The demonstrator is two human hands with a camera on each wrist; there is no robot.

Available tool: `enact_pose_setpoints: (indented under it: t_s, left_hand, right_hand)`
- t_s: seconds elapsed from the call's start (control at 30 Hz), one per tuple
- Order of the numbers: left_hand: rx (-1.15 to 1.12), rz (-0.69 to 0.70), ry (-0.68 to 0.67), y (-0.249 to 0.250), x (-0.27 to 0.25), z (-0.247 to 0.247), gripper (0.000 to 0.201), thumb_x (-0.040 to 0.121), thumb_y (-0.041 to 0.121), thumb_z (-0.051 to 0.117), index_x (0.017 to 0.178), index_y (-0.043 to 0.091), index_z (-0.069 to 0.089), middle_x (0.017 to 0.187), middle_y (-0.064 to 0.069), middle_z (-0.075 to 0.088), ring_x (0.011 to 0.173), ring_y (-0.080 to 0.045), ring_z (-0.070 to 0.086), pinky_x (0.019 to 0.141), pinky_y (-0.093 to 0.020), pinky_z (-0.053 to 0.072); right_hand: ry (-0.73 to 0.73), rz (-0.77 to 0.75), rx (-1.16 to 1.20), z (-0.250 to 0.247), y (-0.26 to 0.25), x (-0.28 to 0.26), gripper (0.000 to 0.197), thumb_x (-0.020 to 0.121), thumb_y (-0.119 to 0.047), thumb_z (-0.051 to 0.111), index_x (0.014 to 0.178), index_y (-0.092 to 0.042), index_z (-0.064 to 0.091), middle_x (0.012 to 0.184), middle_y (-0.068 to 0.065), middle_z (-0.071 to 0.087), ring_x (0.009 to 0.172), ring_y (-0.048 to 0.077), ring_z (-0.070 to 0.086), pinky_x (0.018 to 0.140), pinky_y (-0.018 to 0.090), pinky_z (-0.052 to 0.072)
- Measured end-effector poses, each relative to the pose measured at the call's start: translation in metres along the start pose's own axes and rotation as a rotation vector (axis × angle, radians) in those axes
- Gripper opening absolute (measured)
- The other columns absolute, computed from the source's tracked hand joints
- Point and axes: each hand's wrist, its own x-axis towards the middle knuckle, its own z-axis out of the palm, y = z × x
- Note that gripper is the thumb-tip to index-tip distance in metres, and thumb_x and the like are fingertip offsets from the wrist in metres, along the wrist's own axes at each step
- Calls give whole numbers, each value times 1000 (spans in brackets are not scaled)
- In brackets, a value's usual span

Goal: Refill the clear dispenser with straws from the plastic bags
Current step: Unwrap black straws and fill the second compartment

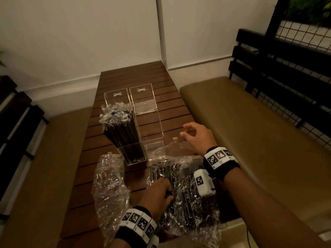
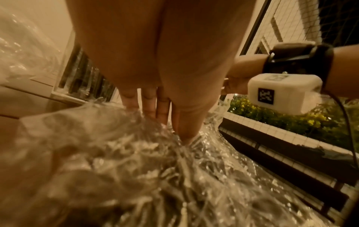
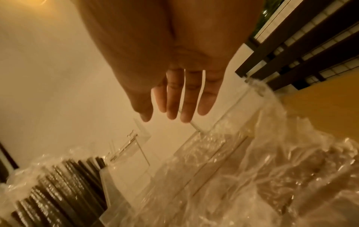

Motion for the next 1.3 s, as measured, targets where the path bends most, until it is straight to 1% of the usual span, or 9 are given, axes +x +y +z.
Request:
enact_pose_setpoints:
  t_s: [0.2, 0.43, 0.67, 0.8, 0.93, 1.03, 1.1, 1.23, 1.3]
  left_hand:
    - [-145, -298, 379, -12, 8, -11, 24, 91, 29, 62, 110, 20, 50, 112, 4, 46, 103, -12, 47, 90, -26, 45]
    - [-509, -496, 133, -24, 25, -2, 75, 87, 43, 67, 144, 16, 28, 138, -4, 48, 120, -26, 55, 99, -39, 49]
    - [-591, -315, 90, -4, 32, -8, 53, 79, 50, 71, 125, 33, 52, 120, 10, 64, 104, -7, 63, 80, -22, 51]
    - [-605, -59, 146, 22, 23, -31, 66, 75, 54, 73, 133, 43, 42, 131, 14, 51, 119, -4, 52, 101, -35, 47]
    - [-884, 97, 201, 46, 5, -60, 66, 79, 40, 78, 129, 51, 37, 132, 15, 57, 123, -8, 57, 98, -36, 51]
    - [-985, 86, 177, 41, -1, -61, 66, 78, 24, 82, 125, 40, 40, 126, 5, 63, 116, -18, 64, 92, -43, 55]
    - [-987, -2, 135, 31, -2, -52, 68, 73, 31, 85, 125, 38, 41, 126, 1, 64, 117, -24, 63, 93, -53, 53]
    - [-793, -51, 98, 12, -3, -33, 69, 74, 45, 81, 128, 49, 39, 135, 9, 55, 123, -12, 57, 96, -40, 54]
    - [-772, -23, 90, 8, -2, -29, 56, 81, 40, 76, 125, 51, 42, 133, 12, 55, 120, -5, 57, 92, -30, 56]
  right_hand:
    - [114, 411, -21, -16, 50, -47, 33, 94, -36, 59, 123, -22, 54, 127, 5, 56, 104, 20, 57, 87, 32, 48]
    - [-203, 642, 19, 13, 66, -90, 77, 82, -63, 63, 139, -16, 42, 138, 8, 54, 119, 28, 57, 102, 41, 46]
    - [-200, 489, 292, 34, 52, -95, 109, 57, -70, 77, 147, -31, 30, 144, 1, 51, 127, 22, 53, 103, 43, 47]
    - [-117, 262, 460, 19, 19, -94, 98, 61, -58, 84, 143, -41, 33, 135, -13, 54, 124, 10, 53, 104, 40, 47]
    - [2, 35, 440, 2, -6, -100, 113, 52, -69, 83, 145, -39, 27, 139, -19, 50, 128, 4, 48, 104, 33, 42]
    - [32, 43, 334, 8, 2, -109, 119, 44, -75, 83, 144, -27, 39, 134, -20, 52, 128, 2, 49, 102, 16, 39]
    - [22, 101, 360, 17, 15, -116, 115, 41, -70, 88, 138, -24, 46, 131, -15, 57, 126, 6, 52, 104, 23, 43]
    - [-34, 189, 443, 27, 19, -127, 97, 41, -45, 96, 118, -47, 36, 116, -26, 50, 117, 8, 52, 94, 24, 41]
    - [0, 173, 457, 27, 19, -125, 117, 35, -58, 93, 133, -44, 30, 126, -20, 50, 122, 10, 50, 99, 30, 41]
